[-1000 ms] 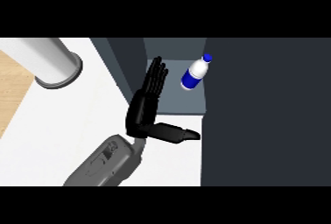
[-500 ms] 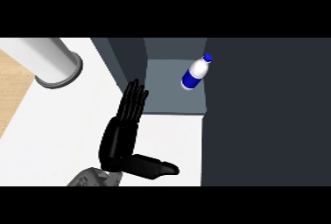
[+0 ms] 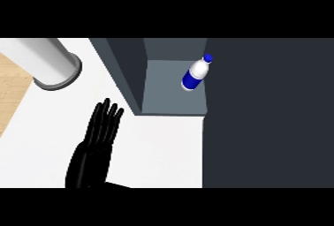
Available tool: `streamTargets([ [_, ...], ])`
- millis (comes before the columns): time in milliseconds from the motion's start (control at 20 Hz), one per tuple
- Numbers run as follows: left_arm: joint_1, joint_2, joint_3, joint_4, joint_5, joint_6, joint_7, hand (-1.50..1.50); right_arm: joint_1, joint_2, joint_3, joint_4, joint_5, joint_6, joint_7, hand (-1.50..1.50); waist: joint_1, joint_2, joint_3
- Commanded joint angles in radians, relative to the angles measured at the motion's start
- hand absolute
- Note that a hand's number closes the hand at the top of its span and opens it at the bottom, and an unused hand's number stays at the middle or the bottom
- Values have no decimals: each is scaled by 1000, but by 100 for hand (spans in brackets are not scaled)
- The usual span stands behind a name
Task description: Pick up the bottled water, place it into the cabinet and close the cabinet
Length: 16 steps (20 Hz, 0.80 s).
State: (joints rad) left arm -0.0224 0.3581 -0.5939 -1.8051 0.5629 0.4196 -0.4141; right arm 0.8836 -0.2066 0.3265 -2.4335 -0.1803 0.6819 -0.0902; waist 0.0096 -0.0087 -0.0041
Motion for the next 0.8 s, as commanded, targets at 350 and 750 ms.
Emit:
streamTargets([
  [350, 173, 89, 83, -103, 40, -58, -64, -150, -103, 59, 357, -245, 343, -110, 243, 150, 7, 0, -3],
  [750, 213, 147, 164, -110, 102, -138, -69, -150, -366, 144, 460, -113, 418, -164, 358, 150, 23, 0, -8],
])
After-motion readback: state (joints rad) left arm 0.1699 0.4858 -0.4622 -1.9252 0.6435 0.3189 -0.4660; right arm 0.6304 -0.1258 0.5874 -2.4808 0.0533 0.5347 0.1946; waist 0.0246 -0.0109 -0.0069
